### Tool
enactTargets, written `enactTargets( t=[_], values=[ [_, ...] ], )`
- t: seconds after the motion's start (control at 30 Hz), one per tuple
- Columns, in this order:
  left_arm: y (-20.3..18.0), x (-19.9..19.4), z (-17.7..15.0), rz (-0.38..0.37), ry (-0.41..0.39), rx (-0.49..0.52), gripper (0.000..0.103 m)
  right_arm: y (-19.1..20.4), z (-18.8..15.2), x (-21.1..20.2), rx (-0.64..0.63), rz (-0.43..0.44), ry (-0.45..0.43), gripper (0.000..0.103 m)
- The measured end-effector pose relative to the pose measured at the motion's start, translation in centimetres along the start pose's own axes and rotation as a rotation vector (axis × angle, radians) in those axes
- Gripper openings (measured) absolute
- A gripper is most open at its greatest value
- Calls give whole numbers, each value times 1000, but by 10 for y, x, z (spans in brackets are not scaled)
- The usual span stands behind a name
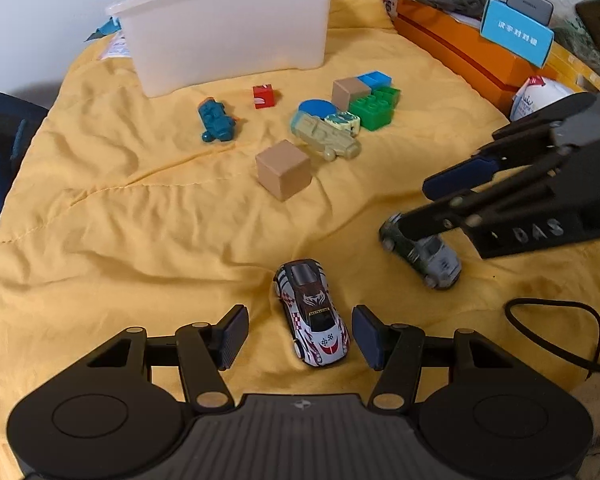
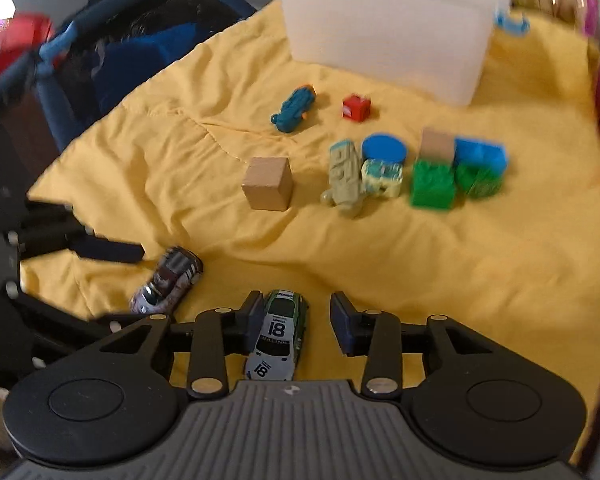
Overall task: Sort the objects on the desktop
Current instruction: 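Lift the white-red car with the left tool while the right tool lifts the grey racing car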
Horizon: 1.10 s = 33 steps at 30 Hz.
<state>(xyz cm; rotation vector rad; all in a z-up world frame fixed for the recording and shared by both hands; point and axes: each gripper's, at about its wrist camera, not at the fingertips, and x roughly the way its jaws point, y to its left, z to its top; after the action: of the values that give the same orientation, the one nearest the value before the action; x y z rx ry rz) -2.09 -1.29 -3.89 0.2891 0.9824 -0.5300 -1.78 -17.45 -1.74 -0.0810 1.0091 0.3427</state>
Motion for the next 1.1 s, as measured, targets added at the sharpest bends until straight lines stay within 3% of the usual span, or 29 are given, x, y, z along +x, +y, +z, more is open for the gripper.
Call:
enactTargets(
  t=[0.33,0.5,0.57,0.73,0.8,1.1],
  values=[
    [-14,7,-3,-23,23,16,58,33,-17,13,-108,-134,50,42],
    [-13,10,-5,-13,23,1,56,28,-20,15,-76,-136,40,42],
    [-13,10,-4,-4,15,2,45,27,-21,16,-69,-128,38,42],
    [-10,10,-3,4,8,9,34,28,-21,16,-79,-119,39,41],
    [-10,10,-3,5,6,18,33,28,-20,15,-80,-99,42,35],
    [-7,-12,15,35,-70,59,33,34,-8,-8,-116,-149,-42,34]
  ],
)
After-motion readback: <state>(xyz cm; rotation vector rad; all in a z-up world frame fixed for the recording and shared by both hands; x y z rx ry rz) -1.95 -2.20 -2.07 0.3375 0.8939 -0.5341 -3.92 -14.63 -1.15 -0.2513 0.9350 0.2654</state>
